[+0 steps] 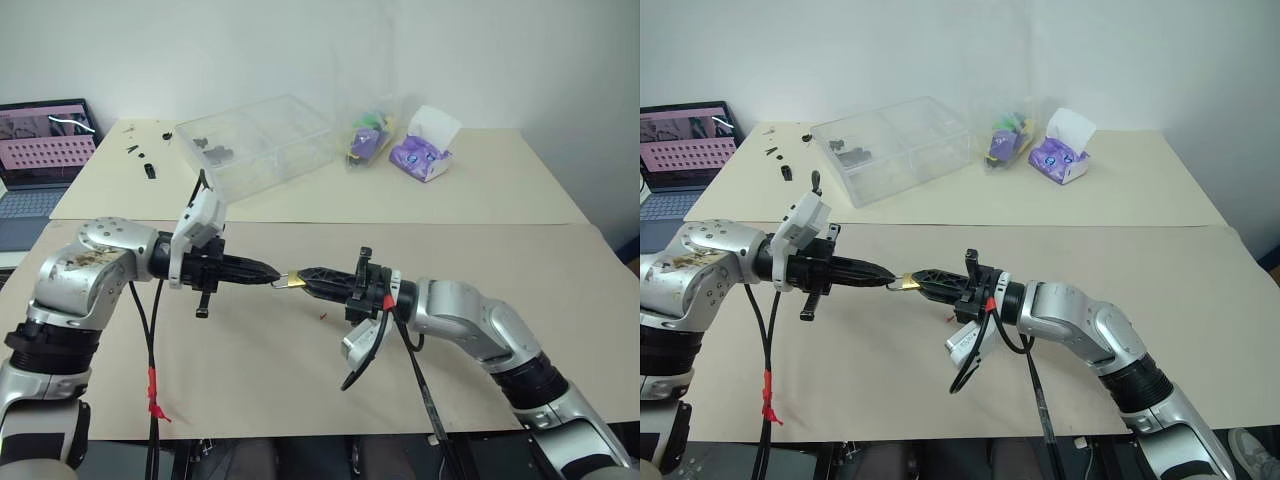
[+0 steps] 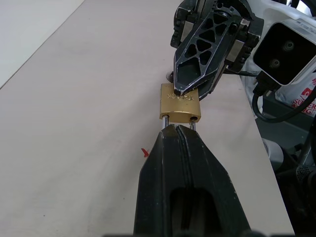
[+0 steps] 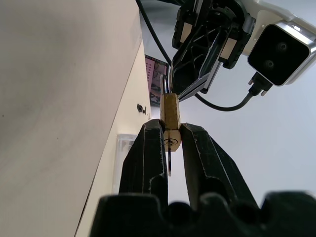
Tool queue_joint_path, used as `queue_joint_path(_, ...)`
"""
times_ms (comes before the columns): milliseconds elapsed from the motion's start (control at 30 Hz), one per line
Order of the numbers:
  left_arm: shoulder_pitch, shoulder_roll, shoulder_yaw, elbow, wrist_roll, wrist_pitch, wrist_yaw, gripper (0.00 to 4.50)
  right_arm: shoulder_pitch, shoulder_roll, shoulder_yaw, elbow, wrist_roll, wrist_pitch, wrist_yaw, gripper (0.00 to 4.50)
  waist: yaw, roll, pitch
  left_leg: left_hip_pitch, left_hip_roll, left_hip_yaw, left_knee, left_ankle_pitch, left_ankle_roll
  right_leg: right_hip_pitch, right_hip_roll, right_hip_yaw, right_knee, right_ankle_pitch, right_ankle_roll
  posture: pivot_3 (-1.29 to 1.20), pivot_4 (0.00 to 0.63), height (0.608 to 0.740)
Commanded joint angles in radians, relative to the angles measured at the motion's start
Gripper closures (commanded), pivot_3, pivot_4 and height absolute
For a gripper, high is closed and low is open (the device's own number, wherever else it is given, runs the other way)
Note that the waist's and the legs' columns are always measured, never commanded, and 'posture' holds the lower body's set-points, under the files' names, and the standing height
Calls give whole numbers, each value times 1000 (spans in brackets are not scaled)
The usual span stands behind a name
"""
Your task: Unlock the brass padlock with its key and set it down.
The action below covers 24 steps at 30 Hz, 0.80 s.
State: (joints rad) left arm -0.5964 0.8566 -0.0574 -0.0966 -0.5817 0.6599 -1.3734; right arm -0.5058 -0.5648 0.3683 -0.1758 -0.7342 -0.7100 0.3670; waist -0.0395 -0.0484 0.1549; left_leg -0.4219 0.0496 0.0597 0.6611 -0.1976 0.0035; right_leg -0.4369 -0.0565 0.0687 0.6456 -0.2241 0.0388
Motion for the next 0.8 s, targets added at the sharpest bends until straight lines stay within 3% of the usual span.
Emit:
queue_joint_path(33,-20,-2,3,-2,9,-7,7,4476,-32,3,-49,-59,12,-15,-38,4428,0,0,0,0,0,0,0,0,0,0,0,0,0,0,0,0,150,740)
queue_joint_path(800,-33,-19,5,8,31,-8,33,4476,-52,23,-46,-2,36,92,-3,4428,-1,0,0,0,0,0,0,0,0,0,0,0,0,0,0,0,150,740)
